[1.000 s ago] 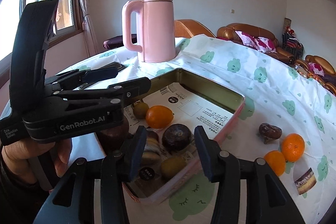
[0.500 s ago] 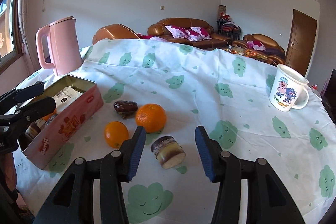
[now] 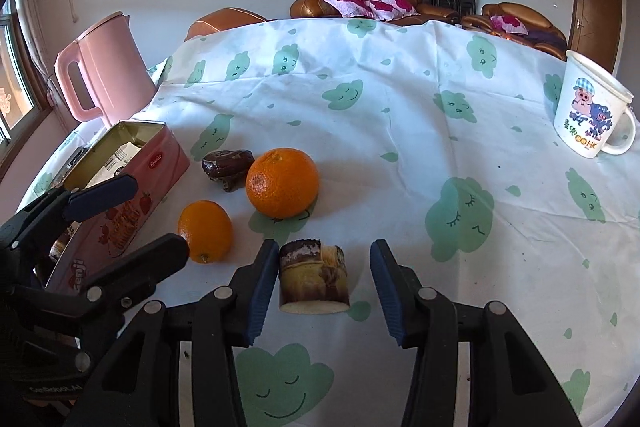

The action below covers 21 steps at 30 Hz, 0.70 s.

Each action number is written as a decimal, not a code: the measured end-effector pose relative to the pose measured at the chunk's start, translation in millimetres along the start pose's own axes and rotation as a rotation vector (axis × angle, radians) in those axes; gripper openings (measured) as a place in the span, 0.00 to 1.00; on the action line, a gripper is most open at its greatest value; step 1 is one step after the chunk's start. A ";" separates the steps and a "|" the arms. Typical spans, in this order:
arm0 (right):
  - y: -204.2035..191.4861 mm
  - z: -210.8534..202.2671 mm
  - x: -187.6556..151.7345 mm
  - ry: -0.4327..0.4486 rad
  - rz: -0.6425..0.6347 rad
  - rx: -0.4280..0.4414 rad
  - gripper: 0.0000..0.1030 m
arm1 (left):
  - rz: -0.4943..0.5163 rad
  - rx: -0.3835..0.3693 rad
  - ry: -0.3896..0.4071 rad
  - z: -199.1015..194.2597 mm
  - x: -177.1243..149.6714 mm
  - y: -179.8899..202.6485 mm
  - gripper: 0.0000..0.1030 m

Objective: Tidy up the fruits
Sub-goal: 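Grasp another cake roll with the right tool while the left grasps an orange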

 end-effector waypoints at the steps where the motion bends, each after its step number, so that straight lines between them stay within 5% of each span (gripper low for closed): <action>1: -0.3 0.0 -0.2 -0.001 0.001 0.000 0.35 | -0.002 -0.008 -0.004 1.2 0.8 0.3 0.74; 11: 10.8 -2.9 0.0 0.012 0.062 -0.001 0.35 | 0.022 -0.054 -0.123 29.8 5.2 7.8 0.50; 13: 11.0 -2.7 0.2 0.010 0.064 0.002 0.35 | 0.011 -0.063 -0.141 34.4 6.3 6.7 0.39; 21: 12.9 -11.2 -0.6 0.053 0.066 0.030 0.35 | 0.008 -0.057 -0.100 26.5 7.3 6.5 0.39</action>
Point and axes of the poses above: each gripper's, at about its wrist camera, not at the fingertips, and z roughly the way its jaws point, y to its right, x to its top, the point moved 1 cm from there along z, roughly the way its jaws point, and after that the axes turned 3 degrees about -y, right-handed, at the moved point
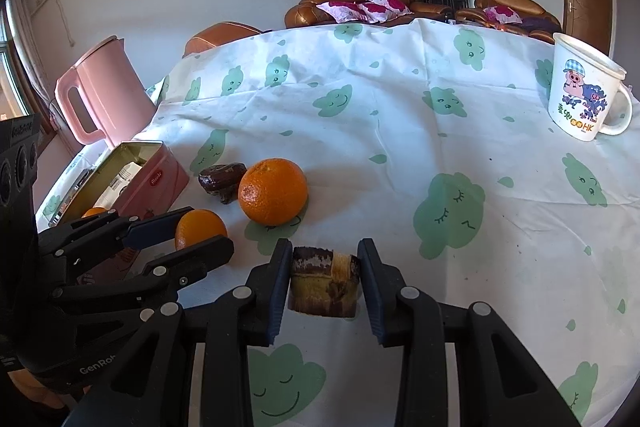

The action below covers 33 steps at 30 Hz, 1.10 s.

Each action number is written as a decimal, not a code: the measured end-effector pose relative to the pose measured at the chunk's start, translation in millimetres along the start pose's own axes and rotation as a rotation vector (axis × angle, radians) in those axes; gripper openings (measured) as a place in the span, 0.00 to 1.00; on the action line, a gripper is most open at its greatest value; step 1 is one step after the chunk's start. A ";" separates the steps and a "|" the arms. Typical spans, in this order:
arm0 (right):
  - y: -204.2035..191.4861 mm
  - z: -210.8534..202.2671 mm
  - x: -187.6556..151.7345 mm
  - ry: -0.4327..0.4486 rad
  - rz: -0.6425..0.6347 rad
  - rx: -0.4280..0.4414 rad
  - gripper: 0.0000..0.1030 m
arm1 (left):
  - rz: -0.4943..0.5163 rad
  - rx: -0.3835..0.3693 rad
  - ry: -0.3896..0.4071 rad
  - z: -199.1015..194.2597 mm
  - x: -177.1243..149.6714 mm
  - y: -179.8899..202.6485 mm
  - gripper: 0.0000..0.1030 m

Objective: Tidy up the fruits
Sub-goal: 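Carry the orange and cake roll over the tin and open both tools to drop them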

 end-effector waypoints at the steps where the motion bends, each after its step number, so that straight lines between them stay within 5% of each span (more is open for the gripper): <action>1: -0.5 -1.2 0.0 0.006 -0.003 0.006 0.35 | 0.000 0.008 0.009 -1.5 0.4 -0.4 0.39; 14: -8.1 -9.0 -1.1 0.046 -0.045 0.001 0.34 | 0.001 0.021 0.107 -19.6 0.4 -1.4 0.39; 33: -18.9 -42.9 -6.5 0.233 -0.112 0.004 0.34 | -0.013 0.055 0.255 -46.7 -6.3 -3.1 0.39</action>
Point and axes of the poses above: each gripper's, at about its wrist camera, not at the fingertips, and z roughly the way its jaws point, y to its right, x to its top, the point moved 1 cm from there along z, roughly the way its jaws point, and after that the axes turned 3 degrees about -y, right-handed, at the moved point
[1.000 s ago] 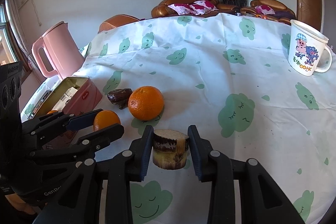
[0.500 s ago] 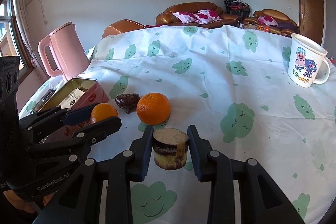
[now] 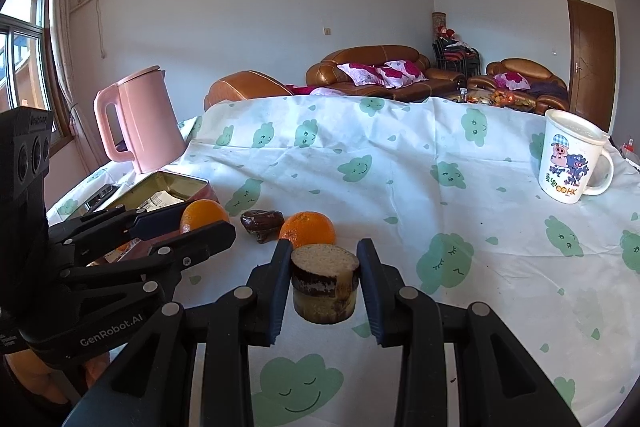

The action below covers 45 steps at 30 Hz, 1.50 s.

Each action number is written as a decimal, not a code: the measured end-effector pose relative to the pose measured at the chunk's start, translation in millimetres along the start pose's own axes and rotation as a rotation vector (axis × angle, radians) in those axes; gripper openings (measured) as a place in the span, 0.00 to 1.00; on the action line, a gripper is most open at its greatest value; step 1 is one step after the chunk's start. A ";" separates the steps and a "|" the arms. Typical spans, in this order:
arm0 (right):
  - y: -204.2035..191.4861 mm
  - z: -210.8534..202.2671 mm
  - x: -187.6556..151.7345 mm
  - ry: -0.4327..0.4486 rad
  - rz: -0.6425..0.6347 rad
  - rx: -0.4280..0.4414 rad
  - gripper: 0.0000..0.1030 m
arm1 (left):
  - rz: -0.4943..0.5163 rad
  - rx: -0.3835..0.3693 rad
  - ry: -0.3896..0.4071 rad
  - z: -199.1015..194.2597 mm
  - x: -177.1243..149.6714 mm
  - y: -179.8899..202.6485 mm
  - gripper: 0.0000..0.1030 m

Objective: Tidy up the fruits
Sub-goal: 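Carry the orange and cake roll over the tin and open both tools to drop them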

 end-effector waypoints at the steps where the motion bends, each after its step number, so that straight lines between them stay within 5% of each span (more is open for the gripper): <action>1: 0.1 -1.0 0.0 0.006 0.000 -0.001 0.34 | 0.000 0.003 0.005 -0.9 0.0 0.0 0.39; 45: -17.2 -37.8 -7.2 0.200 -0.085 -0.038 0.34 | 0.012 0.076 0.218 -40.2 -6.4 3.3 0.39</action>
Point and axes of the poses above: each gripper's, at about its wrist camera, not at the fingertips, and z roughly the way its jaws point, y to its right, x to its top, the point moved 1 cm from there along z, roughly the way its jaws point, and after that the axes turned 3 degrees about -y, right-handed, at the moved point
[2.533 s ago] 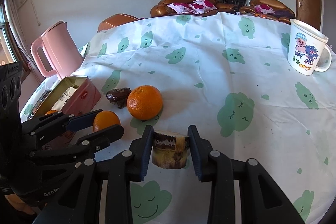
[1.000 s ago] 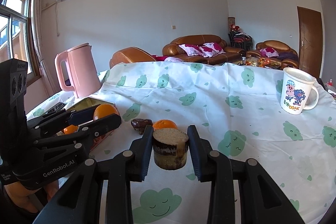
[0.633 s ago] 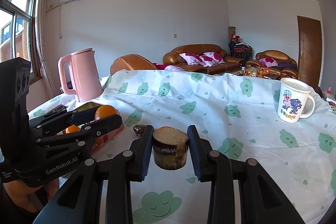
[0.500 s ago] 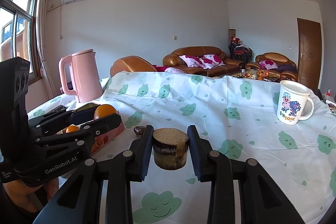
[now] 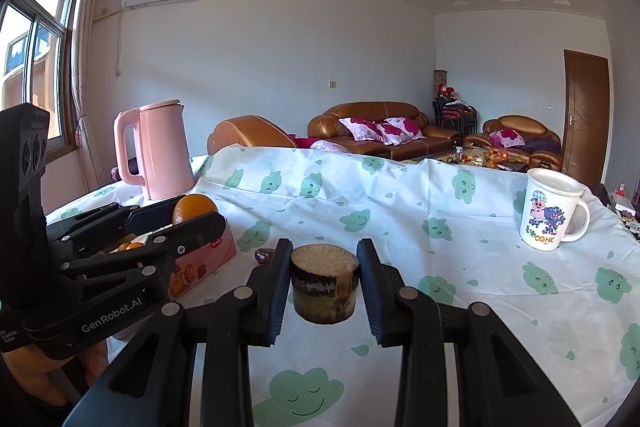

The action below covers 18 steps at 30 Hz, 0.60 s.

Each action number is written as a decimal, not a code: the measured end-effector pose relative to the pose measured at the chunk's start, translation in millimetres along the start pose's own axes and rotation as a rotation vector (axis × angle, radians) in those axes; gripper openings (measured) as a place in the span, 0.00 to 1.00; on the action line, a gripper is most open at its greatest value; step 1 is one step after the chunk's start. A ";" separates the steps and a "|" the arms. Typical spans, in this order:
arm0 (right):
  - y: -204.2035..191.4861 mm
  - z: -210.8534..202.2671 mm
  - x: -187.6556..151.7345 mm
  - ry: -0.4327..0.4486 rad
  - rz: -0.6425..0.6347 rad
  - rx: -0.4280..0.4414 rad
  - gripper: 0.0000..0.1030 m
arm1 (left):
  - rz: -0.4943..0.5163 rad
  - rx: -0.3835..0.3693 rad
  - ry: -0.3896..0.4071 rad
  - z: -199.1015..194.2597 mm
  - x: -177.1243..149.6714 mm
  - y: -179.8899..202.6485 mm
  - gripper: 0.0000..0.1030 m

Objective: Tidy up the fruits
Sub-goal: 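Carry the orange and cake roll over the tin and open both tools to drop them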

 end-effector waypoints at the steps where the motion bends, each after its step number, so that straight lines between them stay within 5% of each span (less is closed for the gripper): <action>1: -0.9 -0.5 -0.3 0.000 0.000 0.001 0.34 | -0.003 -0.001 -0.001 -0.6 -0.1 -0.8 0.39; 6: -16.5 4.9 2.3 -0.018 -0.004 0.058 0.34 | -0.007 -0.004 -0.020 -8.3 -1.8 -12.9 0.39; 18: -96.7 32.8 31.5 -0.042 -0.082 0.227 0.34 | -0.113 0.138 -0.074 -28.1 2.1 -112.2 0.39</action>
Point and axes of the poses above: each gripper's, at about its wrist camera, not at the fingertips, and z roughly the way its jaws point, y to its right, x to its top, the point moved 1 cm from there along z, roughly the way its jaws point, and after that the axes turned 3 degrees about -y, right-handed, at the moved point
